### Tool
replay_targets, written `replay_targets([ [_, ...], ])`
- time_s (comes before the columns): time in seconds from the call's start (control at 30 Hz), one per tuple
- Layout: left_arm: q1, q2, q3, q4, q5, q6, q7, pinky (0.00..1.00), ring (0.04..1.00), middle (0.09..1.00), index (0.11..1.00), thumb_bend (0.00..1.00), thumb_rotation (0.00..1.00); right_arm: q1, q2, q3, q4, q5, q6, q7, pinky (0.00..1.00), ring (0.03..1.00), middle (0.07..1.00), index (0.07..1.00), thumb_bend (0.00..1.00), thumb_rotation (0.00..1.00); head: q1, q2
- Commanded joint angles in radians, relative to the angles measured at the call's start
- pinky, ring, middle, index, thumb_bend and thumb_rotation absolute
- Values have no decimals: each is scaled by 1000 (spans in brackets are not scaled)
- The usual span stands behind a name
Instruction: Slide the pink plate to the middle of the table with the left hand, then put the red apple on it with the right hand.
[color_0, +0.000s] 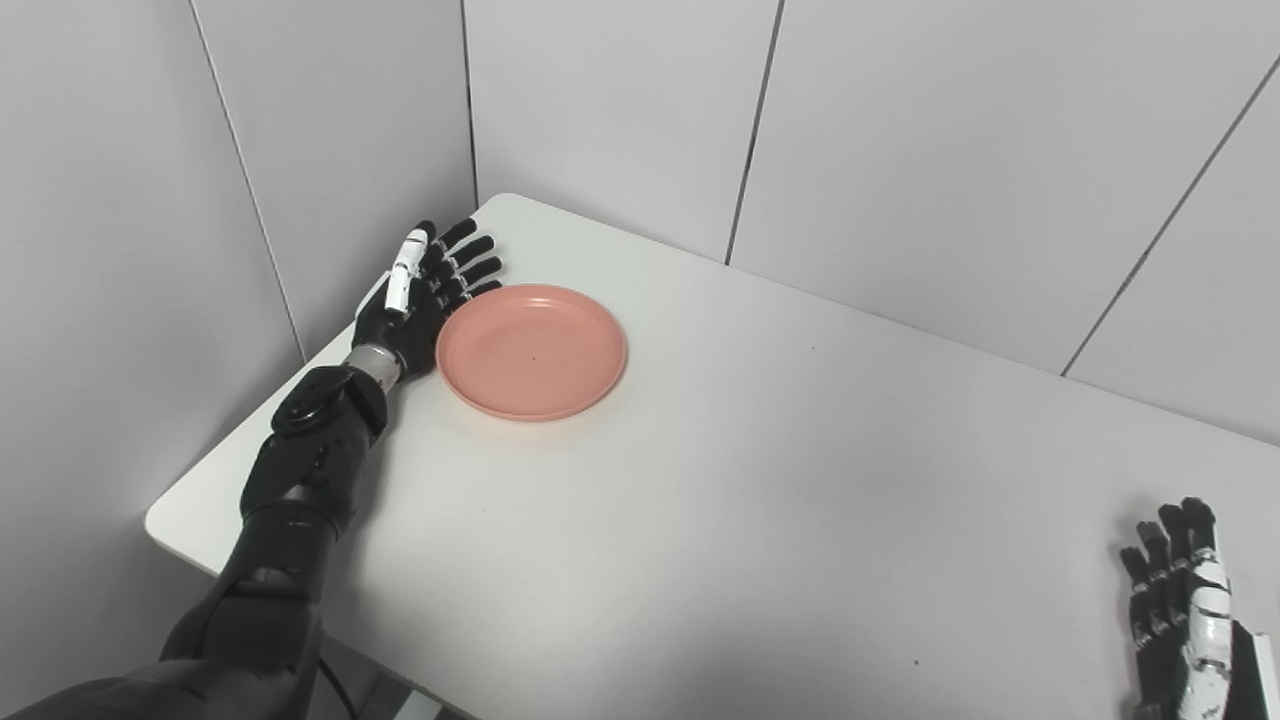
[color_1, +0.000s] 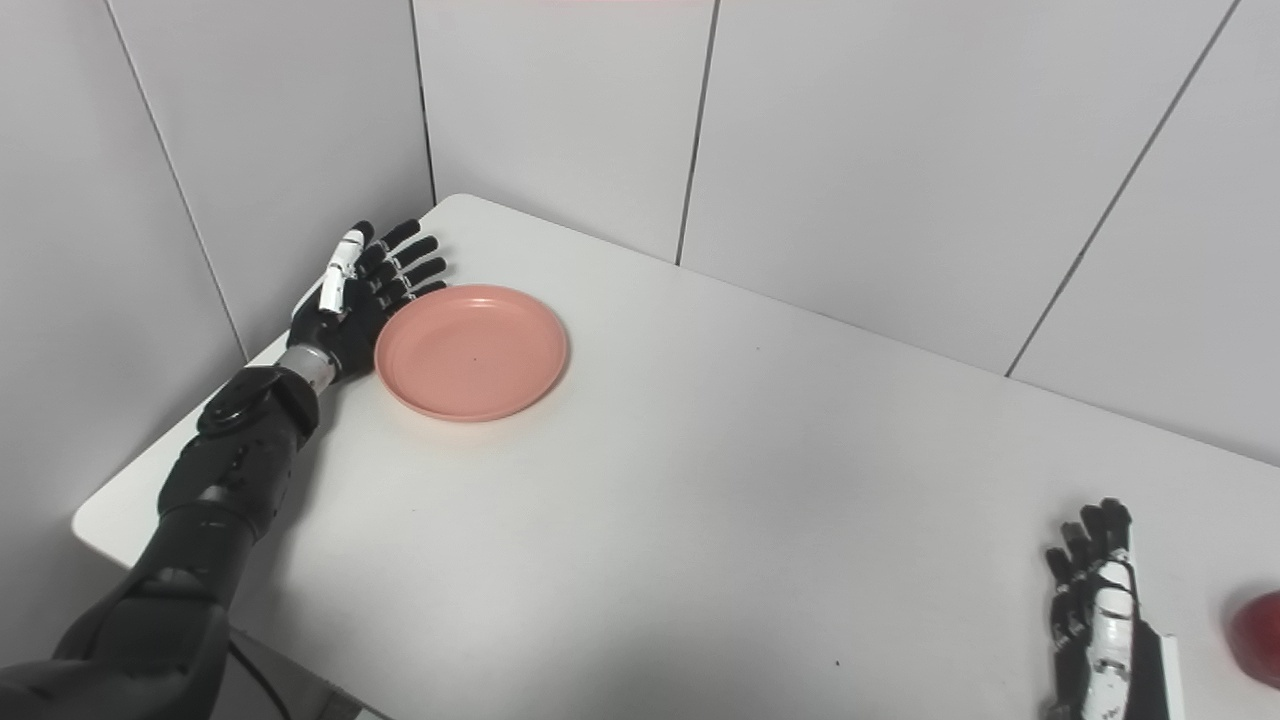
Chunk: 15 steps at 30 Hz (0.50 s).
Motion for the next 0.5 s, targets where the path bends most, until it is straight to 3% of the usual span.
replay_targets([
  [0.0,-3,-11,-10,-16,3,27,2,836,850,864,855,395,1000,61,13,-1,60,6,-7,4,1000,1000,1000,1000,153,1000,0,2],
  [0.23,4,-19,-15,-38,11,26,3,833,849,862,849,404,1000,60,13,-2,67,13,-13,11,1000,1000,1000,1000,156,1000,-2,2],
  [0.47,9,-42,-7,-88,3,72,38,823,836,847,836,386,1000,60,13,0,69,5,-16,7,1000,1000,1000,1000,168,1000,-4,2],
])
